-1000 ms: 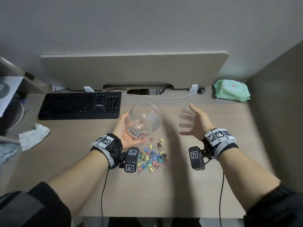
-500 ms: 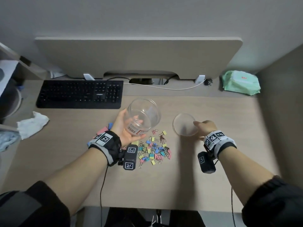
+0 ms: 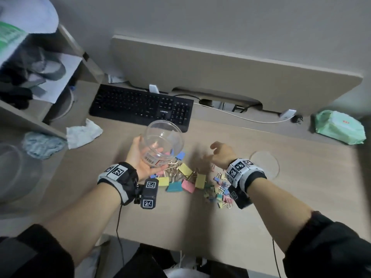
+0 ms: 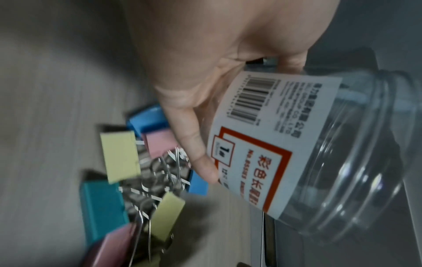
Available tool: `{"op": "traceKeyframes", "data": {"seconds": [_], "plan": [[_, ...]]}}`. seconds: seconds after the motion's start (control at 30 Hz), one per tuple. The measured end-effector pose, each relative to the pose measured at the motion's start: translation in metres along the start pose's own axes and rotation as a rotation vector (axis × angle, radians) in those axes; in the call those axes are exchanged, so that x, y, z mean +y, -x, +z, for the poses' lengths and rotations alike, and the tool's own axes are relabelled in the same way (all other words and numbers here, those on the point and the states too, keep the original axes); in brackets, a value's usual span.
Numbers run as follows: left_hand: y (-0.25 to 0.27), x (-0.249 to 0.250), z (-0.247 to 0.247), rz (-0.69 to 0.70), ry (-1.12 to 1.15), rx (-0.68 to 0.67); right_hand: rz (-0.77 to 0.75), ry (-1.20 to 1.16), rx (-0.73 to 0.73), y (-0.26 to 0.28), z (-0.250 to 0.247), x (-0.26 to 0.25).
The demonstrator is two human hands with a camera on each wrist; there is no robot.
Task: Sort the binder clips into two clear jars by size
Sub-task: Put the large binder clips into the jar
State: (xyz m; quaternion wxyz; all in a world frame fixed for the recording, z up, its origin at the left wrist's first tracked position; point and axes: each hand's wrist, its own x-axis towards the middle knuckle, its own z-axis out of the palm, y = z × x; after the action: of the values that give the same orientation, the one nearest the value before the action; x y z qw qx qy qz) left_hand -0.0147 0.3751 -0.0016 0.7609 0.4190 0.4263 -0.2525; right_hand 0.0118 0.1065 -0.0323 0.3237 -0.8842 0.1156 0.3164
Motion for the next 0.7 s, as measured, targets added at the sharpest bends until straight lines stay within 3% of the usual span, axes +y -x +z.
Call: {"op": "traceKeyframes", "data": {"seconds": [0.17,0.27,0.47,0.6,0.7], "plan": [[0.008,0.018,-0.053,-0.016,0.065,0.035,-0.118,0.469,-0.188,0.001,0.055,-0.049],[0.007,0.018,-0.078,-0.041,0.104,0.05,-0.14,0.515,-0.172,-0.004,0.085,-0.063],[0.005,0.011,-0.1,-0.049,0.158,0.068,-0.332,0.624,-0.05,-0.014,0.112,-0.08],[0.007,0.007,-0.112,-0.033,0.223,0.105,-0.53,0.863,-0.085,-0.026,0.128,-0.093],[0.009,0.003,-0.118,-0.036,0.232,0.115,-0.57,0.962,-0.129,-0.032,0.14,-0.094]]}}
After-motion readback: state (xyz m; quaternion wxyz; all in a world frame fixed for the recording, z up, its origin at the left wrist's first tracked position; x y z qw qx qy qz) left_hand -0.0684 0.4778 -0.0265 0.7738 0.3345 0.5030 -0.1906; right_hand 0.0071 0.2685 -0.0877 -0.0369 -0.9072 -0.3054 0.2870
